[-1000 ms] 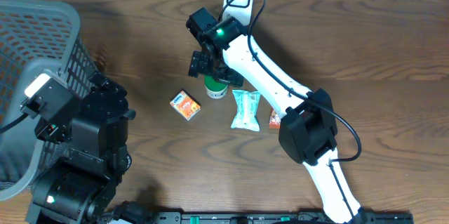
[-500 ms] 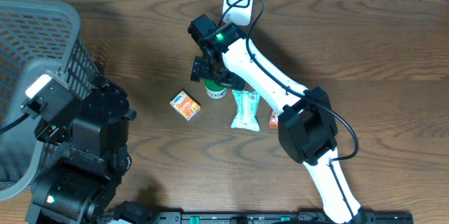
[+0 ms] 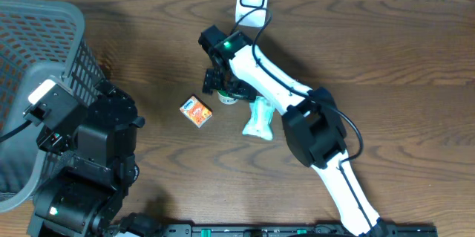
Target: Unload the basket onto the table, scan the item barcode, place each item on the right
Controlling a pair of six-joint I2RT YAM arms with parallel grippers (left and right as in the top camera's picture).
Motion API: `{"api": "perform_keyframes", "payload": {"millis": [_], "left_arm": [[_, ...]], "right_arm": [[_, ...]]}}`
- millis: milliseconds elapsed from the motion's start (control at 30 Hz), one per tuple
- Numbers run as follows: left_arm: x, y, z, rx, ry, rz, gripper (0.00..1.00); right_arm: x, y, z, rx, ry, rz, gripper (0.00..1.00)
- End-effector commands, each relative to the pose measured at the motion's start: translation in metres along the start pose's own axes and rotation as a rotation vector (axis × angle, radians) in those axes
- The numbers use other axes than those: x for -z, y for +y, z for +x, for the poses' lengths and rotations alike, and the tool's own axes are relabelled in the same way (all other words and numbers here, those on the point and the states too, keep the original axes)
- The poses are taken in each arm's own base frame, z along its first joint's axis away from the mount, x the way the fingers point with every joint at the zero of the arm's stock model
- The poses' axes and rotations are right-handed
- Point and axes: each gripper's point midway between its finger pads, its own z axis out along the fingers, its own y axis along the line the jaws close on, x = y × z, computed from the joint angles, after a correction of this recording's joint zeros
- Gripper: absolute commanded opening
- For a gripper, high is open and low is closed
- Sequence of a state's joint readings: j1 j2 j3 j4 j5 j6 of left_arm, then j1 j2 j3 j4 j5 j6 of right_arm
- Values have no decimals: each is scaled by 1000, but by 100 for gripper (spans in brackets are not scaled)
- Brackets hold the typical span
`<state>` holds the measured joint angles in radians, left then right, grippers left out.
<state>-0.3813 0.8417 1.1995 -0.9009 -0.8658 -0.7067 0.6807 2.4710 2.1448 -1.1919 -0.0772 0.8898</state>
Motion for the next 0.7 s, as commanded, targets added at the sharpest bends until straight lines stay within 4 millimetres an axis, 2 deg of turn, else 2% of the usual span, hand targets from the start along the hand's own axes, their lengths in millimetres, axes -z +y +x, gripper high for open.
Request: {"api": "perform_keyframes", "payload": {"millis": [0,233,400,667], "left_arm": [[2,3,-6,11,-11,-10,98],[2,3,-6,11,-11,-10,98],[2,4,-5,7,-8,-12,98],[2,5,-3,-4,-2,-17,98]], "right_arm": [[-9,-2,8,-2,26,21,95],[-9,-2,9,-8,27,23,69],[-6,-3,7,-12,28,23,60],[8,-6,4,62,53,9,54]]}}
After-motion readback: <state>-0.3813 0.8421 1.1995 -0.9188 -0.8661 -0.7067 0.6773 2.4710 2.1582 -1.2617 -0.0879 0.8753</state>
